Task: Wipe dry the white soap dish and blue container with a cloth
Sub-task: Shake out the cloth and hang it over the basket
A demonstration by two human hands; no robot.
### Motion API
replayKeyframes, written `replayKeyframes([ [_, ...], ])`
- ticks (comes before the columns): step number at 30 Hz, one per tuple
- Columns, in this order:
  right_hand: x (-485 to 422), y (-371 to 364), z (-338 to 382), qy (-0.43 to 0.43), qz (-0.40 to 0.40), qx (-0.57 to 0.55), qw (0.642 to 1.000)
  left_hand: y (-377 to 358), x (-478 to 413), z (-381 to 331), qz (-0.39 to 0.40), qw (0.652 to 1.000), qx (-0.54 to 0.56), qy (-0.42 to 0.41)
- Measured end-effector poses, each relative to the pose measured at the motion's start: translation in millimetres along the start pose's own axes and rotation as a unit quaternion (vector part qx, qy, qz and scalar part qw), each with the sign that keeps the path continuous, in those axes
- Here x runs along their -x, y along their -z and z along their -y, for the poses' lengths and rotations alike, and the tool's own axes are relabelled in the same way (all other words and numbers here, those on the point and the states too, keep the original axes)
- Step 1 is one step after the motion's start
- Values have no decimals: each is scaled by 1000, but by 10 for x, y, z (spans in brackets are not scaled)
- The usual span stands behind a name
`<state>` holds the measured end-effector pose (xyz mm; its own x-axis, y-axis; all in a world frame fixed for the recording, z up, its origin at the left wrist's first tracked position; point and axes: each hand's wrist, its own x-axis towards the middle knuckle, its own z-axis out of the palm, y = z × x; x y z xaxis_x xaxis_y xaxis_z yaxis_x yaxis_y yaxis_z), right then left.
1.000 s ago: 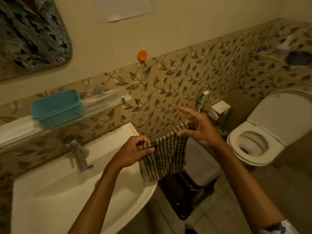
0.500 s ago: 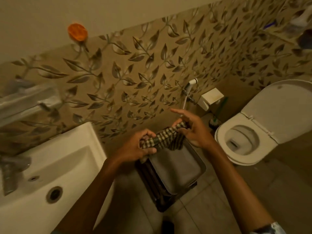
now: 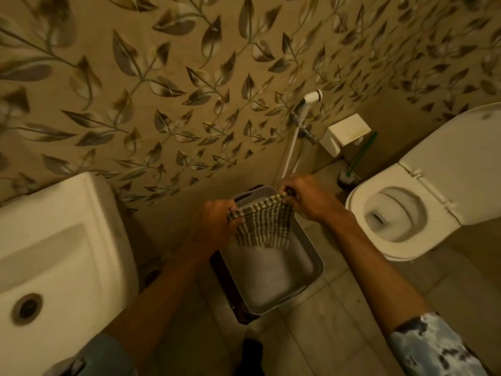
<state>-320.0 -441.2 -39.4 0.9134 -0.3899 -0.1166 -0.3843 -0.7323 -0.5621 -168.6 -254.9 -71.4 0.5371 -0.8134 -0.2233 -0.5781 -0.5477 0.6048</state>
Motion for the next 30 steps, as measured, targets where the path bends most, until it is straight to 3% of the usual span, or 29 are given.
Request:
replayKeyframes([
  [6,-302,-280,-224,-16,-5,47,999,-145,-232,121,-21,998,-39,36],
  [11,-522,-343,-281,-33,-72,54,995,-141,-504,173,-51,997,-51,8],
  [19,-558,-488,-416,-47,-173,-95,979,-249,-580,158,-146,988,-37,-36],
  [23,-141,-937,-755,-59,-151,-117,980,-773,-319,407,-85,995,-17,-58],
  [25,113,-1176,-916,-72,-107,-127,983,-1071,-163,555,-38,997,4,-61],
  [30,576,-1655,-1112,-99,26,-151,983,-1838,111,815,73,994,-78,-19],
])
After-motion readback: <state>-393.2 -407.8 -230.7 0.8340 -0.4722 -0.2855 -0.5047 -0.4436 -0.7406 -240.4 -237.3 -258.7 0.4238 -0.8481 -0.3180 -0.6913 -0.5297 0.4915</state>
